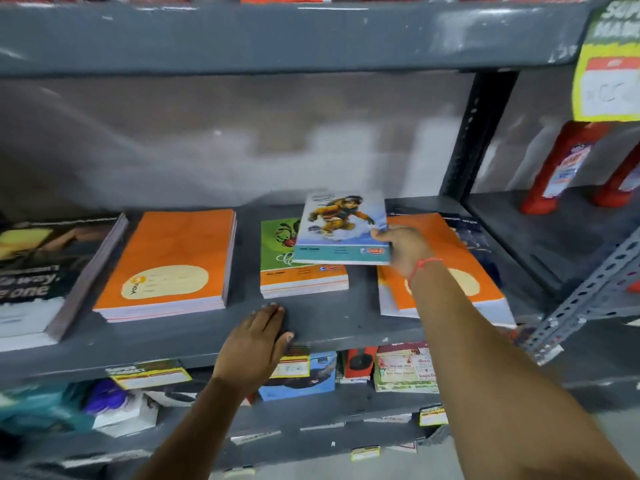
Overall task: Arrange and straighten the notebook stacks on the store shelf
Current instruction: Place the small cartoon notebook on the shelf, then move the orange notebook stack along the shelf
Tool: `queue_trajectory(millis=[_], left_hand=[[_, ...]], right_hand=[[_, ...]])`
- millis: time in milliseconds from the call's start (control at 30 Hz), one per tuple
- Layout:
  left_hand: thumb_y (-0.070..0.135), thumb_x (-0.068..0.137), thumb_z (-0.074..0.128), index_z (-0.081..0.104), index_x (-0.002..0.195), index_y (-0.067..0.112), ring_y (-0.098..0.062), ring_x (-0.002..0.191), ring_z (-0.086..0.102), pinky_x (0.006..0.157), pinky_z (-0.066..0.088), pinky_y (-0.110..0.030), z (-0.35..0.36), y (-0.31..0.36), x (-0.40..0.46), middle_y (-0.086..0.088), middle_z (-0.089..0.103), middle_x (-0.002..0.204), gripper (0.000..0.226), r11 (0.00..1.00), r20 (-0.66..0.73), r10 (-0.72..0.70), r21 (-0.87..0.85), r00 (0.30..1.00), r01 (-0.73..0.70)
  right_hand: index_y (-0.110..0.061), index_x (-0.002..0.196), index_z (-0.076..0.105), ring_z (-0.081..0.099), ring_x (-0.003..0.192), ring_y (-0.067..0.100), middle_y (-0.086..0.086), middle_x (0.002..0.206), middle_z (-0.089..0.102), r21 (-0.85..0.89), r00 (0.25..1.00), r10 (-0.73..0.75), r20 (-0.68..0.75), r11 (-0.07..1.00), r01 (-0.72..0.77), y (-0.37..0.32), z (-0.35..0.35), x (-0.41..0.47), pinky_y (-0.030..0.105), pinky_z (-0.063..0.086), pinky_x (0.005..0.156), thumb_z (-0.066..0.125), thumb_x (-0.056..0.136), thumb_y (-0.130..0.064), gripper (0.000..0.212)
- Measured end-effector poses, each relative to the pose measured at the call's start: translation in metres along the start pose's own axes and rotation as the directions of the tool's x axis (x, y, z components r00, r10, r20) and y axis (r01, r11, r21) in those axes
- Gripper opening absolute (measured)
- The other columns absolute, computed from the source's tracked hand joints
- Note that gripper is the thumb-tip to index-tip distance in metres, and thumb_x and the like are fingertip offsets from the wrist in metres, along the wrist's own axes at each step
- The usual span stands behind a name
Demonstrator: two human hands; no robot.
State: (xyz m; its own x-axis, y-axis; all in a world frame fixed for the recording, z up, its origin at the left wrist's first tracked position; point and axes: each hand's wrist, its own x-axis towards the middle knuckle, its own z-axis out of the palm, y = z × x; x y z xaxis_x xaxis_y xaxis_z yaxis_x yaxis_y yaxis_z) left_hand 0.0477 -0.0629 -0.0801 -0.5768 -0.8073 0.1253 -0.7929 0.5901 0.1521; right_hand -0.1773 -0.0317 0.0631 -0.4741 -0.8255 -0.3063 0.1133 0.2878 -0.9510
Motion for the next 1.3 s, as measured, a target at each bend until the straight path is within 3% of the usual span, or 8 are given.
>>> queue_trajectory(millis=[133,267,433,567,700,800,1067,1300], left_hand=[[0.048,0.095,0.005,0.071,0.104,0.013,-0.019,0.086,0.074,0.066,0.059,-0.027,0.0,-0.002,0.0,-0.002,0.076,0.101,0.075,1.0,-0.036,0.001,0.0,0.999,-0.001],[0.048,0.095,0.004,0.072,0.103,0.015,-0.015,0.086,0.073,0.067,0.059,-0.025,0.003,-0.006,0.001,0.001,0.076,0.1,0.076,1.0,-0.045,0.029,-0.005,0.999,-0.029],[0.048,0.094,0.004,0.072,0.103,0.018,-0.012,0.086,0.072,0.067,0.058,-0.021,0.004,-0.009,0.001,0.005,0.075,0.099,0.075,0.998,-0.049,0.055,0.005,0.997,-0.055],[0.048,0.094,0.009,0.07,0.1,0.017,-0.013,0.084,0.069,0.065,0.058,-0.022,0.008,-0.012,-0.002,0.003,0.073,0.096,0.068,0.996,-0.083,0.078,-0.028,0.994,-0.08],[0.027,0.083,0.044,0.073,0.085,0.016,-0.017,0.071,0.062,0.058,0.057,-0.024,0.008,0.012,0.008,-0.001,0.071,0.082,0.031,0.97,-0.242,0.244,0.05,0.939,-0.239],[0.015,0.08,0.052,0.069,0.08,0.012,-0.025,0.068,0.065,0.056,0.055,-0.03,-0.008,0.068,0.03,-0.006,0.067,0.084,0.018,0.951,-0.107,0.29,-0.079,0.951,-0.299],[0.018,0.089,0.046,0.059,0.107,-0.002,-0.034,0.101,0.063,0.069,0.042,-0.031,-0.022,0.179,0.092,-0.02,0.066,0.112,0.03,0.753,0.314,-0.124,-0.588,0.941,0.295],[0.012,0.083,0.057,0.062,0.096,0.001,-0.029,0.093,0.064,0.088,0.056,-0.038,-0.011,0.184,0.112,-0.017,0.067,0.106,0.017,0.325,0.525,-0.318,-0.721,0.789,0.611]], right_hand=[[-0.014,0.065,0.046,0.053,0.093,0.03,0.017,0.095,0.074,-0.035,0.995,0.097,0.039,0.995,-0.096,0.019,0.029,0.043,0.037,0.046,0.083,0.056,0.082,-0.001,0.024],[-0.01,0.065,0.055,0.062,0.085,0.033,0.017,0.082,0.064,-0.236,0.991,0.12,0.061,0.966,-0.103,0.042,0.049,0.08,0.037,0.05,0.083,0.068,0.074,-0.01,0.016],[-0.003,0.087,0.057,0.062,0.09,0.029,0.02,0.102,0.064,-0.717,0.99,-0.083,-0.11,0.697,-0.022,0.048,0.06,0.073,0.024,0.037,0.053,0.069,0.076,-0.033,0.034],[-0.007,0.114,0.052,0.059,0.105,0.03,0.014,0.116,0.061,-0.83,0.966,-0.212,-0.148,0.557,-0.005,0.046,0.06,0.063,0.024,0.038,0.061,0.064,0.078,-0.039,0.049],[-0.004,0.116,0.05,0.054,0.108,0.037,0.02,0.12,0.056,-0.759,0.921,-0.277,-0.274,0.65,-0.03,0.053,0.023,0.057,0.036,0.045,0.08,0.052,0.086,-0.03,0.04],[-0.005,0.124,0.046,0.045,0.12,0.039,0.021,0.131,0.047,-0.78,0.871,-0.245,-0.425,0.588,-0.216,0.06,-0.024,0.047,0.044,0.041,0.096,0.041,0.091,-0.026,0.04],[-0.007,0.12,0.056,0.052,0.113,0.036,0.017,0.129,0.053,-0.646,0.855,0.016,-0.518,0.649,-0.403,0.078,-0.12,0.034,0.039,0.044,0.093,0.05,0.079,-0.025,0.045],[-0.004,0.12,0.055,0.054,0.111,0.036,0.02,0.127,0.053,-0.667,0.874,0.09,-0.477,0.611,-0.427,0.076,-0.146,0.041,0.039,0.047,0.092,0.067,0.07,-0.034,0.06]])
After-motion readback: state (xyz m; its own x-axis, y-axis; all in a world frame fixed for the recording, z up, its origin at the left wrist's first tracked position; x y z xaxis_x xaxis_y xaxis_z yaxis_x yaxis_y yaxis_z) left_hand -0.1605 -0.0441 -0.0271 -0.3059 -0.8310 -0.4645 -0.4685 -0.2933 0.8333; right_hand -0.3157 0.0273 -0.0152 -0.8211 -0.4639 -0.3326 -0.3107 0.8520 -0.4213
